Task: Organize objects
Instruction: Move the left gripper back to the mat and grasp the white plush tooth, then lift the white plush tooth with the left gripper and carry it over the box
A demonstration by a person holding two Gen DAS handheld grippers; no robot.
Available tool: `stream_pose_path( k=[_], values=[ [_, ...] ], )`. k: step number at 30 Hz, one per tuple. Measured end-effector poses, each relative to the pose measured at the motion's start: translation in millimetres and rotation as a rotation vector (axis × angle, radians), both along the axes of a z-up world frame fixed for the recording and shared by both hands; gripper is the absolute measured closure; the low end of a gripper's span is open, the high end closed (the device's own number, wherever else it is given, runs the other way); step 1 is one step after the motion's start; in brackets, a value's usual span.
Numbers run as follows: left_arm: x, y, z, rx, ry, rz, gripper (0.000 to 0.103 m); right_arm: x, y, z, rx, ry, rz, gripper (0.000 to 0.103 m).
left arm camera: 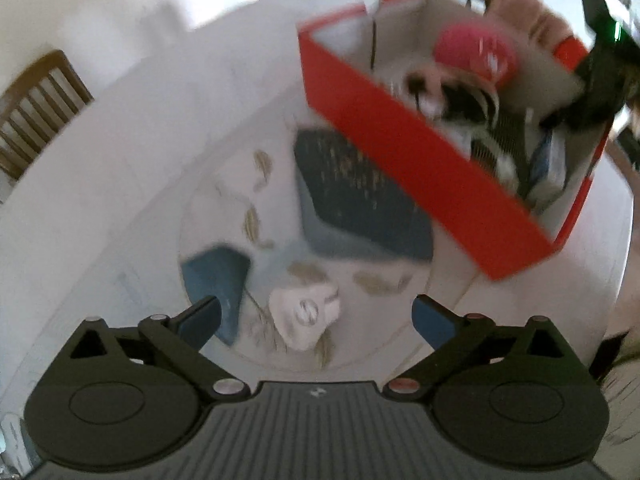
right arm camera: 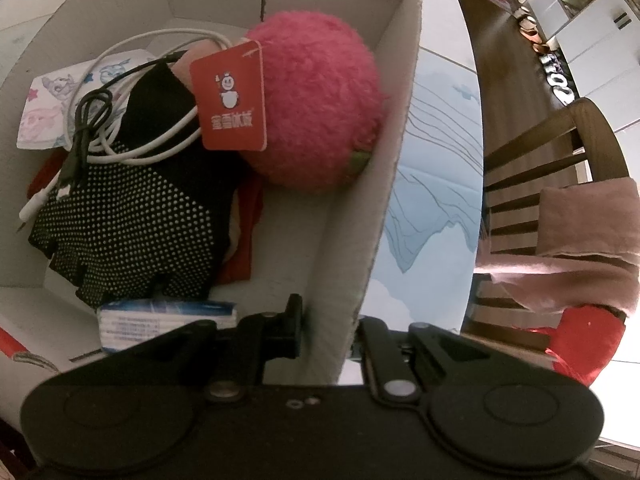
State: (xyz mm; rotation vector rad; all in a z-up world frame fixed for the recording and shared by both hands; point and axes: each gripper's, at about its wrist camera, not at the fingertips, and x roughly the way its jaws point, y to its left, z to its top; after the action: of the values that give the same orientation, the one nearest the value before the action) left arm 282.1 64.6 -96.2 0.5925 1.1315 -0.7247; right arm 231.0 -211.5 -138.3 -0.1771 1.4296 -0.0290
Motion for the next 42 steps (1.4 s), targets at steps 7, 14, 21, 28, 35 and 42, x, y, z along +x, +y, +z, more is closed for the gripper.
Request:
stream_pose_path(
  k=[7,14,21,28,35,42],
  values=[
    [4,6,-47,0.032,0.081,-0.013,0.001,0,-1,0,-0.002,0.001,-0.014,0.093],
    [13,6,-64,0.023,0.110,0.006,0.002,0,1,0,-0.006,0.004,-0.017,0.093],
    [17,2,-72,0.038,0.139,0.010,0.023,0,1,0,-0.007,0.005,-0.018,0.093],
    [23,4,-69,0.014,0.123,0.049,0.050,1,1,0,-0.007,0.006,-0.017,0.093],
    [23,3,-58,0.020,0.096,0.066,0.055,0,1,-1,-0.011,0.006,-0.009,0.092],
    [11,-12,-9,-0.011,0.055,0.040,0.055,1,1,-1,-0.009,0.007,-0.004,0.092]
  ],
)
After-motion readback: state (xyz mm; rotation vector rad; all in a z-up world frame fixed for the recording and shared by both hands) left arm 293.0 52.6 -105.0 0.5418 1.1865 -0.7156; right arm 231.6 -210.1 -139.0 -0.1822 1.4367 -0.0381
